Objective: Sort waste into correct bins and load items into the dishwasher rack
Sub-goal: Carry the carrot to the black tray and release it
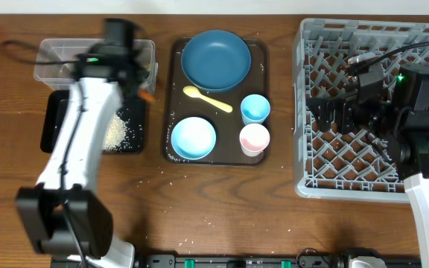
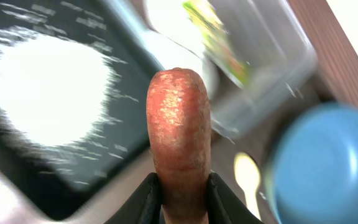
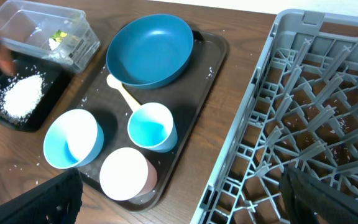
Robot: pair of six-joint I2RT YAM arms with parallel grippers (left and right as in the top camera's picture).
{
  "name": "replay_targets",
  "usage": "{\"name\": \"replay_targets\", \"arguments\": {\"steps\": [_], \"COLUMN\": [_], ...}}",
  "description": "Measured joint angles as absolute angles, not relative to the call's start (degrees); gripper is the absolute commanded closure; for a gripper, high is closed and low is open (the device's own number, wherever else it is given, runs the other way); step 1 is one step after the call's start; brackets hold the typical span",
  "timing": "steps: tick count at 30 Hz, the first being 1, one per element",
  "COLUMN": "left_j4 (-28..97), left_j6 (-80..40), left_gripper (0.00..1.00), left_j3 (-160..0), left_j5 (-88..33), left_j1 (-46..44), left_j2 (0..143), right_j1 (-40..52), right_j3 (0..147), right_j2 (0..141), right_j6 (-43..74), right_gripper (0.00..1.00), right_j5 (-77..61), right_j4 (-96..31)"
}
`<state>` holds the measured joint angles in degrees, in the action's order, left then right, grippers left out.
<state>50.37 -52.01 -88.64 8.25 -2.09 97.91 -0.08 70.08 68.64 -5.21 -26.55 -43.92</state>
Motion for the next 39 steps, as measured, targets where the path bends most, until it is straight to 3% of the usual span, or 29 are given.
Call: {"name": "replay_targets", "arguments": {"steps": [11, 39], "left_j4": [53.60, 49.47], "left_j6": [-53.06, -54.17], "left_gripper": [0.75, 0.70], "left_j3": [-85.12, -80.16], "left_j5": [9.21, 9.19], "left_j1": [11.42, 12.38], "left_j2": [99.42, 110.08], "right_j1": [-0.08, -0.08], "right_j3": [70.11, 70.11], "right_j2": [68.64, 68.64], "right_j6": [-5.21, -5.21], "right_gripper": [0.01, 0.01], "right_j5": [-26.55, -26.55], "right_j4": [-43.88, -43.64]}}
